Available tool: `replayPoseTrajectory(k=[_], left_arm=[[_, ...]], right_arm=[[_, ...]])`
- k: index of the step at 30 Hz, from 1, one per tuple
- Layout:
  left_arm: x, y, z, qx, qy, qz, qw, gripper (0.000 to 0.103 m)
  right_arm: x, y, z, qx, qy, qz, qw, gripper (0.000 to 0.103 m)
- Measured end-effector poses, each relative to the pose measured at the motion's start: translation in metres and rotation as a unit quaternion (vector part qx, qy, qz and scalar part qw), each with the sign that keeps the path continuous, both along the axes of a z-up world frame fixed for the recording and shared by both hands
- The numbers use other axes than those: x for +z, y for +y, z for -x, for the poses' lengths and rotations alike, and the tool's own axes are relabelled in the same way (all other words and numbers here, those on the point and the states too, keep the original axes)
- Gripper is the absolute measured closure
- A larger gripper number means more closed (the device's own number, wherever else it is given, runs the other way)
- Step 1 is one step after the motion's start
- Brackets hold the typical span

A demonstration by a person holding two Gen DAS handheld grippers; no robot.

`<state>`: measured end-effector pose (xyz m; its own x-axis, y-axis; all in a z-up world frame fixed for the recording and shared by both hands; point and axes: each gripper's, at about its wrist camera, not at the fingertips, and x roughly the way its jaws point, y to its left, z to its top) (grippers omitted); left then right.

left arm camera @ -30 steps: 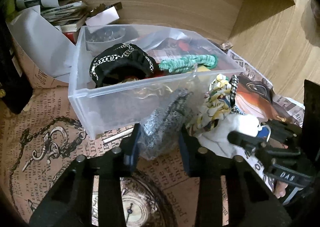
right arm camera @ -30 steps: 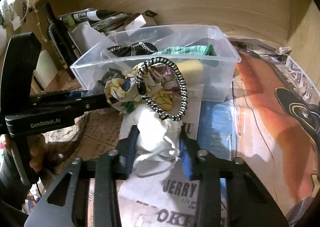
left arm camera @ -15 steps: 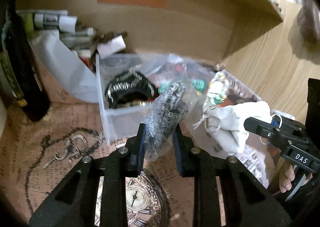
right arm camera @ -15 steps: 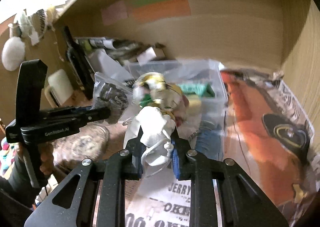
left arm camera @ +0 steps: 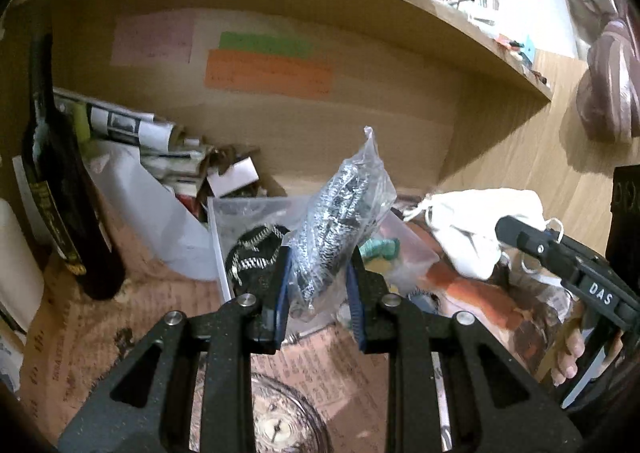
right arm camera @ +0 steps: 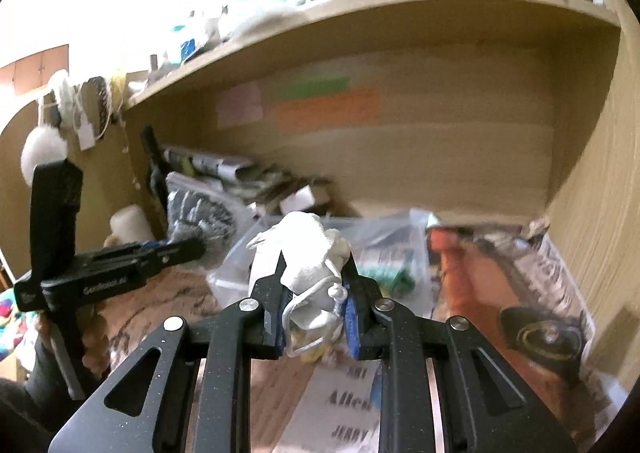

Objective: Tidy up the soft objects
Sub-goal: 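Release mesh bag from left tool into box while right tool releases cloth bag there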

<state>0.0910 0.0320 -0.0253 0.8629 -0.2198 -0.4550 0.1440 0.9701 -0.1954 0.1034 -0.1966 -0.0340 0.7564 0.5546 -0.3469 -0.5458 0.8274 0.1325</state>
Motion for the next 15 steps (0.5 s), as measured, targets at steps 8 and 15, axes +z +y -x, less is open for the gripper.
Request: replayPoseTrajectory(k=[8, 15], left_arm=[[-0.002, 0.006, -0.025, 0.022, 0.009, -0.012, 0.9997, 0.078], [-0.018, 0.008, -0.062, 0.037, 0.042, -0.025, 0.9981, 0.078]], right_arm=[[0.002, 0.009, -0.037, -0.016, 0.003, -0.008, 1.0, 0.083], [-0.013, 0.028, -0.072, -0.015, 0.035, 0.01, 0.999, 0.083]])
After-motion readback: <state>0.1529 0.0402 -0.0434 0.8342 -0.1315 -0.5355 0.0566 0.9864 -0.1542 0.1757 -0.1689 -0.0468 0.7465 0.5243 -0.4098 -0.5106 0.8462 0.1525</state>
